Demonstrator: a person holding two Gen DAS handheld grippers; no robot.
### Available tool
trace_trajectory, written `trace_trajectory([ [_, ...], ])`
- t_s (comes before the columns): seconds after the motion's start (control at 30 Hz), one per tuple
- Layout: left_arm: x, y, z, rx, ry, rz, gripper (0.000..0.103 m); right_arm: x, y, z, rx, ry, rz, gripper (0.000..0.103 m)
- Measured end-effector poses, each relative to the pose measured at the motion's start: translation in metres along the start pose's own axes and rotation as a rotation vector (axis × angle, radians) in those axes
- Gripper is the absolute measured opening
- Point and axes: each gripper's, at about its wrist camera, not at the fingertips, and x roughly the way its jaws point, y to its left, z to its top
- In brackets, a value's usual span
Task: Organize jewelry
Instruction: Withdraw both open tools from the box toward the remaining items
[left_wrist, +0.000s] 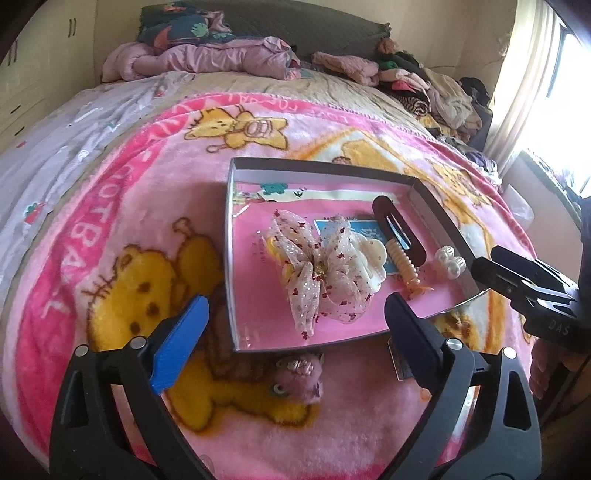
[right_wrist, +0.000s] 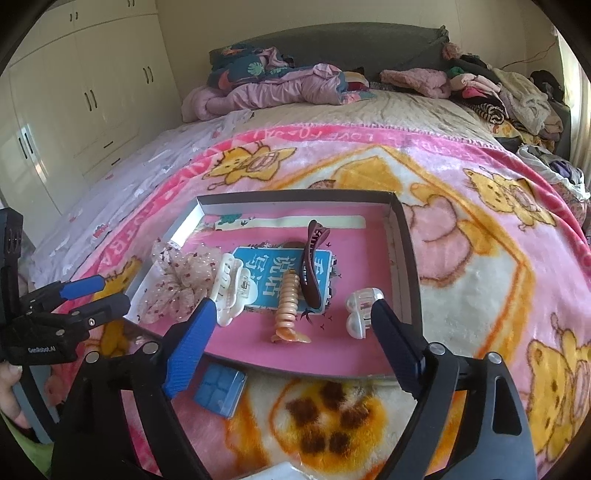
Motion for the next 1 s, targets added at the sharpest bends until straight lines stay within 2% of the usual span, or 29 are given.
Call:
trace_trajectory([
  [0.13,-0.010,0.004,-0.003,-0.012,-0.014,0.015,0.091,-0.009,0.002,-0.002,-0.004,-0.010,-0.006,0.084],
  [1.0,-0.063,0.015,-0.038,-0.022,-0.076,0.060,0.092,-0.059,0.037,-0.023,-0.064,-0.056,0.005,0.084],
])
